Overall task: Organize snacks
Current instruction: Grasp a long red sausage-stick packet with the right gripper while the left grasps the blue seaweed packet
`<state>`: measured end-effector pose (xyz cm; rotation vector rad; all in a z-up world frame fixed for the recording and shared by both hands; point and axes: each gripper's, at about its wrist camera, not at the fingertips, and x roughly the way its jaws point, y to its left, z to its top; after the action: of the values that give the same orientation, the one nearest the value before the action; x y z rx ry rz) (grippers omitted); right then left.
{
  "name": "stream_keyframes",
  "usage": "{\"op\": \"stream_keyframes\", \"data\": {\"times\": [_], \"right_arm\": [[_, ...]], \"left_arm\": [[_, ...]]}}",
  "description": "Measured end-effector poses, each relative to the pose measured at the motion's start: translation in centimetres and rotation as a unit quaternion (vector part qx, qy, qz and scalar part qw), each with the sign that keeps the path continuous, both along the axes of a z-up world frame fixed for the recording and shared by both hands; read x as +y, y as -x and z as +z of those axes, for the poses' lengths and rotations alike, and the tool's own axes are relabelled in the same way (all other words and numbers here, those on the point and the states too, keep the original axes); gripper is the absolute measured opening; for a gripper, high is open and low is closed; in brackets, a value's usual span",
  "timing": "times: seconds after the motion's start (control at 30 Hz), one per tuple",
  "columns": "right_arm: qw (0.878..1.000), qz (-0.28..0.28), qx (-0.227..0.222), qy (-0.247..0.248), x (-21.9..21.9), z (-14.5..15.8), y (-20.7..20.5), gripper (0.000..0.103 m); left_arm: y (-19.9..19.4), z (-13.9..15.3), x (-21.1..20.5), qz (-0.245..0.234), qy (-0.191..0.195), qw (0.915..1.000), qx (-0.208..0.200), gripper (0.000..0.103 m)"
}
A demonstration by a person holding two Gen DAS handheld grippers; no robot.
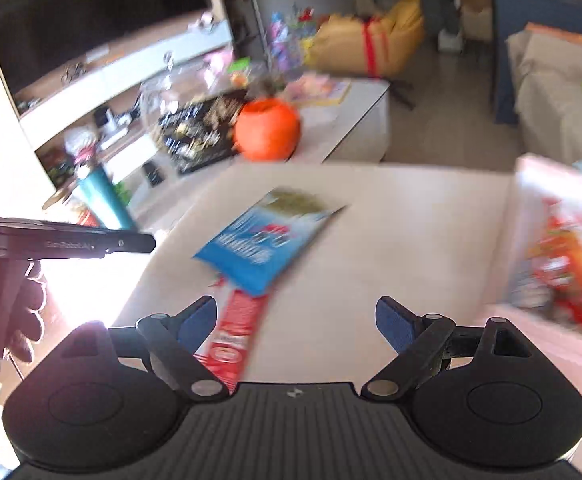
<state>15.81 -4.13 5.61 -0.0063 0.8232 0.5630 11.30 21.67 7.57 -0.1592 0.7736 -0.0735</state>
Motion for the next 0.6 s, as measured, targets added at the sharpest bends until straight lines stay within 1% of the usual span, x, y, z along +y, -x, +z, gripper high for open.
{"op": "stream_keyframes", "data": {"times": [0.03,0.1,0.17,0.23,0.27,0.3,0.33,0.37,0.47,0.53,0.6], "right_arm": [[1.000,0.005,0.018,0.003,2.3,-1.0,-0.3,0.087],[0.999,0.014,0.033,0.021,6.0,-2.6,-1.0,0.087],[0.998,0.026,0.028,0.050,8.9,-3.8,-1.3,0.087],[0.996,0.031,0.028,0.081,10.7,-4.8,-1.1,0.086],[0.996,0.030,0.012,0.089,10.9,-4.9,-0.5,0.080],[0.994,0.035,0.002,0.099,10.8,-5.0,0.2,0.075],[0.993,0.044,-0.014,0.111,10.3,-4.9,1.1,0.063],[0.992,0.052,-0.021,0.115,9.5,-4.8,1.9,0.056],[0.992,0.057,-0.015,0.112,6.0,-4.3,4.0,0.051],[0.993,0.044,-0.015,0.111,3.2,-4.2,5.1,0.051],[0.993,0.028,-0.018,0.109,0.8,-4.1,6.2,0.051]], "left_arm": [[0.4,-0.1,0.3,0.000,0.004,1.0000,-0.004,0.030],[0.5,-0.1,0.8,0.004,0.013,0.9999,-0.006,0.030],[0.5,-0.5,1.3,0.011,0.022,0.9997,-0.001,0.030],[0.6,-1.0,1.7,0.016,0.031,0.9994,0.005,0.030],[0.7,-1.2,1.8,0.016,0.034,0.9993,0.005,0.030],[0.8,-1.4,1.9,0.015,0.037,0.9992,0.004,0.030],[0.7,-1.6,1.8,0.013,0.039,0.9991,0.003,0.030],[0.6,-1.7,1.6,0.011,0.042,0.9991,0.001,0.030],[-0.4,-1.9,0.5,0.003,0.056,0.9983,-0.016,0.030],[-1.6,-1.9,-0.9,-0.005,0.066,0.9973,-0.033,0.030],[-3.3,-1.7,-2.8,-0.018,0.065,0.9967,-0.045,0.030]]}}
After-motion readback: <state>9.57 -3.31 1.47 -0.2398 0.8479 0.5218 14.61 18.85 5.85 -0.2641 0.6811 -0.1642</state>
